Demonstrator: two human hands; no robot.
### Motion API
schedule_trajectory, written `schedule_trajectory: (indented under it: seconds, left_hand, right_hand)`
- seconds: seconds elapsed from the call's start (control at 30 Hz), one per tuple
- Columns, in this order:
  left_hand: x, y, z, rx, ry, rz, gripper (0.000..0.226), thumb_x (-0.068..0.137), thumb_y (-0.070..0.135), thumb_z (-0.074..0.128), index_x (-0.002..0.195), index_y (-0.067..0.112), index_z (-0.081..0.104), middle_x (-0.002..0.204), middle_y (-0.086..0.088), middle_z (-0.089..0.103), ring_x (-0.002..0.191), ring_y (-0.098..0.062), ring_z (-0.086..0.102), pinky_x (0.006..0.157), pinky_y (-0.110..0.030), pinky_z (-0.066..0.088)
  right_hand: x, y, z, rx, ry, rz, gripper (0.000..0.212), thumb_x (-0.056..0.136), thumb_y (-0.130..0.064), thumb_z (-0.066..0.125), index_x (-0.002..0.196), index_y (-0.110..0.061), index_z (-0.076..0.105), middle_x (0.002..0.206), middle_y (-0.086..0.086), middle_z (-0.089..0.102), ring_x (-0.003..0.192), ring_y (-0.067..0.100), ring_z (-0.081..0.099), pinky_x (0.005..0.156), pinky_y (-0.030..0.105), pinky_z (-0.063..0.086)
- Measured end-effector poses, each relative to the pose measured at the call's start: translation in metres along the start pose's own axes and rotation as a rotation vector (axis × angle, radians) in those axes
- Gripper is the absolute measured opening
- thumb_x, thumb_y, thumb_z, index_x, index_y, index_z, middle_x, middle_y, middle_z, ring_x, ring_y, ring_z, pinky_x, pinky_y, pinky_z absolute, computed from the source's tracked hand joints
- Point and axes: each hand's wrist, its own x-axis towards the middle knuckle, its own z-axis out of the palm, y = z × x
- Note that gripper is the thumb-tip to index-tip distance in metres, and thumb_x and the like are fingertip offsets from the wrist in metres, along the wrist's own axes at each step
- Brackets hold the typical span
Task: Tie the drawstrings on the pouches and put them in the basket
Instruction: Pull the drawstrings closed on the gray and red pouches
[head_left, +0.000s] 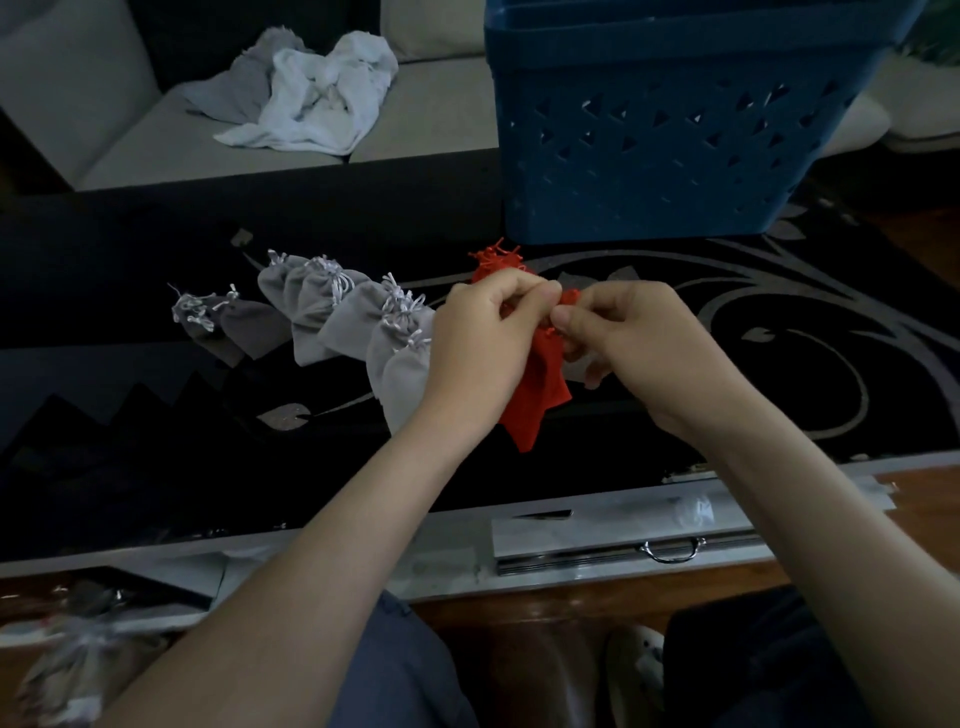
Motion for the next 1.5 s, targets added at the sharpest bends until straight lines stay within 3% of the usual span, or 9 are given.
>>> schedule_trajectory:
  seconds: [0.23, 0.37, 0.5, 0.7, 0.9, 1.07, 1.23, 1.37, 1.5]
  left_hand:
    - [0.002, 0.006, -0.011, -0.624, -0.193, -0.211, 0.013, 0.086, 0.012, 0.061, 0.078, 0.014, 0.071, 0.068, 0.000, 0.067, 0.063, -0.009, 0.062, 0.064, -0.022, 0.052]
    - [0.002, 0.007, -0.016, -0.798, -0.320, -0.235, 0.011, 0.078, 0.020, 0.062, 0.076, 0.015, 0.071, 0.069, -0.002, 0.066, 0.061, -0.011, 0.063, 0.066, -0.026, 0.055]
    - [0.004, 0.006, -0.023, -0.607, -0.331, -0.108, 0.006, 0.085, 0.019, 0.064, 0.080, 0.017, 0.067, 0.074, 0.001, 0.065, 0.070, -0.012, 0.061, 0.070, -0.024, 0.050]
    - [0.003, 0.007, -0.034, -0.061, -0.260, 0.216, 0.010, 0.084, 0.023, 0.065, 0.079, 0.031, 0.066, 0.075, 0.022, 0.062, 0.079, 0.004, 0.054, 0.078, -0.017, 0.042]
    - [0.002, 0.008, -0.035, 0.159, -0.216, 0.335, 0.005, 0.084, 0.028, 0.064, 0.083, 0.033, 0.065, 0.077, 0.033, 0.057, 0.082, 0.005, 0.052, 0.074, -0.012, 0.042]
    - [-0.002, 0.005, -0.030, 0.198, -0.230, 0.231, 0.004, 0.086, 0.023, 0.066, 0.083, 0.025, 0.065, 0.079, 0.011, 0.064, 0.085, -0.004, 0.056, 0.079, -0.023, 0.045]
    - [-0.001, -0.002, -0.025, -0.053, -0.313, -0.129, 0.012, 0.087, 0.009, 0.066, 0.077, 0.017, 0.066, 0.080, -0.001, 0.069, 0.082, -0.016, 0.065, 0.086, -0.035, 0.052]
    - [0.001, -0.007, -0.028, -0.212, -0.410, -0.290, 0.012, 0.086, 0.004, 0.064, 0.077, 0.011, 0.066, 0.070, 0.002, 0.067, 0.067, -0.001, 0.062, 0.071, -0.013, 0.047]
    - [0.002, -0.004, -0.028, -0.216, -0.435, -0.265, 0.010, 0.084, 0.003, 0.065, 0.079, 0.010, 0.068, 0.068, 0.005, 0.068, 0.067, 0.002, 0.063, 0.069, -0.009, 0.045]
  right_hand:
    - [0.001, -0.003, -0.007, 0.389, -0.259, 0.082, 0.017, 0.094, -0.013, 0.052, 0.080, -0.006, 0.060, 0.069, 0.005, 0.054, 0.057, 0.007, 0.050, 0.051, 0.017, 0.037]
    - [0.001, -0.004, -0.008, 0.536, -0.361, 0.094, 0.019, 0.094, -0.013, 0.047, 0.078, -0.005, 0.054, 0.067, 0.003, 0.051, 0.056, 0.007, 0.048, 0.058, 0.021, 0.034]
    - [0.002, 0.000, -0.009, 0.528, -0.381, 0.084, 0.019, 0.089, -0.019, 0.051, 0.091, -0.001, 0.055, 0.086, 0.016, 0.048, 0.074, 0.021, 0.046, 0.070, 0.030, 0.034]
    - [0.000, 0.005, -0.007, 0.515, -0.381, 0.089, 0.024, 0.092, -0.015, 0.047, 0.070, -0.010, 0.054, 0.062, -0.002, 0.051, 0.057, 0.006, 0.048, 0.053, 0.017, 0.036]
    - [-0.003, 0.004, -0.010, 0.443, -0.389, 0.077, 0.016, 0.082, -0.023, 0.053, 0.075, -0.009, 0.056, 0.063, -0.002, 0.055, 0.058, 0.006, 0.051, 0.055, 0.017, 0.038]
    - [-0.002, 0.002, -0.015, 0.118, -0.331, 0.000, 0.010, 0.084, -0.020, 0.063, 0.078, -0.013, 0.063, 0.065, -0.004, 0.059, 0.062, 0.006, 0.052, 0.062, 0.020, 0.040]
    - [-0.004, 0.002, -0.013, -0.335, -0.180, -0.154, 0.012, 0.085, -0.027, 0.066, 0.073, -0.024, 0.063, 0.069, -0.004, 0.065, 0.067, 0.009, 0.059, 0.070, 0.022, 0.046]
    - [-0.007, -0.001, -0.007, -0.522, -0.102, -0.296, 0.011, 0.083, -0.020, 0.068, 0.074, -0.021, 0.062, 0.071, -0.011, 0.063, 0.075, 0.003, 0.056, 0.066, 0.009, 0.038]
    - [-0.007, -0.002, -0.007, -0.480, -0.055, -0.278, 0.007, 0.083, -0.017, 0.068, 0.079, -0.010, 0.067, 0.071, -0.007, 0.064, 0.074, 0.007, 0.054, 0.065, 0.009, 0.037]
